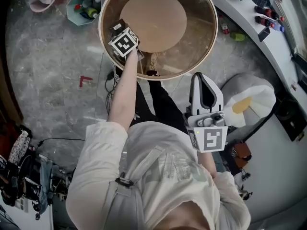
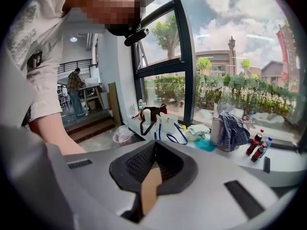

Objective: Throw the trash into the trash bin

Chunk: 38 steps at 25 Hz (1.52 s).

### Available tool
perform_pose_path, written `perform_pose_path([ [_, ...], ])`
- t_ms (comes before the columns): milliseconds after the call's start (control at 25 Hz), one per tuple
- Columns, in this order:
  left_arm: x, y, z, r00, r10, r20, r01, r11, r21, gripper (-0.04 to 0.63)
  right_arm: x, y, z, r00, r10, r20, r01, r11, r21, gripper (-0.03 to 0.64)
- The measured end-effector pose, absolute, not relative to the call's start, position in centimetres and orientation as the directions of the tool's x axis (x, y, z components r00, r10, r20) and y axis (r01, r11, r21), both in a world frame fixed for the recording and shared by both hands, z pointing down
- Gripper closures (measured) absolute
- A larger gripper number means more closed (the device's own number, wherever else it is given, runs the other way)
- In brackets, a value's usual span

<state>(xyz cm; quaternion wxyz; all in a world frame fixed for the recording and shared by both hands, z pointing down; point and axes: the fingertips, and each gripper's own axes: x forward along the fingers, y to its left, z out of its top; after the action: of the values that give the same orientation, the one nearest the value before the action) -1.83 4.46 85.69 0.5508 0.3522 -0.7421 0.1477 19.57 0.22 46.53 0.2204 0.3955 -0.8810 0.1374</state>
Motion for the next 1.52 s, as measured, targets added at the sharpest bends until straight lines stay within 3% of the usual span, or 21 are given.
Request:
perform_pose_path([
  [120, -2.3, 5.0, 85.7, -0.183, -0.337, 0.924, -0.675, 0.726, 0.131, 0.357, 20.4, 0.1, 47.3, -0.559, -0.63, 0.539, -0.774, 0.63, -0.066, 0.603],
  [280, -3.4, 5.8, 85.5, -0.222, -0.304, 0.926, -0.66, 0.746, 0.087, 0.487, 20.6, -0.4, 47.4, -0.553, -0.634, 0.541, -0.781, 0.62, -0.072, 0.603],
  [520, -3.8, 5.6, 85.5, -0.219, -0.334, 0.917, -0.702, 0.707, 0.09, 0.572, 19.8, -0.2, 47.7, -0.564, -0.63, 0.534, -0.777, 0.623, -0.086, 0.603],
  [720, -3.9, 5.9, 84.5, -0.22, -0.362, 0.906, -0.719, 0.687, 0.1, 0.584, 19.3, 0.3, 47.5, -0.561, -0.617, 0.553, -0.768, 0.636, -0.07, 0.603],
  [1000, -5.0, 4.6, 77.0, -0.239, -0.504, 0.83, -0.798, 0.589, 0.128, 0.584, 17.3, 0.0, 43.1, -0.599, -0.658, 0.456, -0.754, 0.655, -0.046, 0.603],
  [1280, -8.8, -2.6, 61.7, -0.195, -0.773, 0.603, -0.922, 0.355, 0.157, 0.584, 11.9, -1.8, 37.3, -0.638, -0.699, 0.324, -0.749, 0.661, -0.05, 0.603],
  [1520, -11.5, -4.1, 47.7, -0.184, -0.898, 0.401, -0.942, 0.277, 0.188, 0.584, 5.8, -1.3, 32.9, -0.709, -0.667, 0.228, -0.692, 0.721, -0.041, 0.603],
])
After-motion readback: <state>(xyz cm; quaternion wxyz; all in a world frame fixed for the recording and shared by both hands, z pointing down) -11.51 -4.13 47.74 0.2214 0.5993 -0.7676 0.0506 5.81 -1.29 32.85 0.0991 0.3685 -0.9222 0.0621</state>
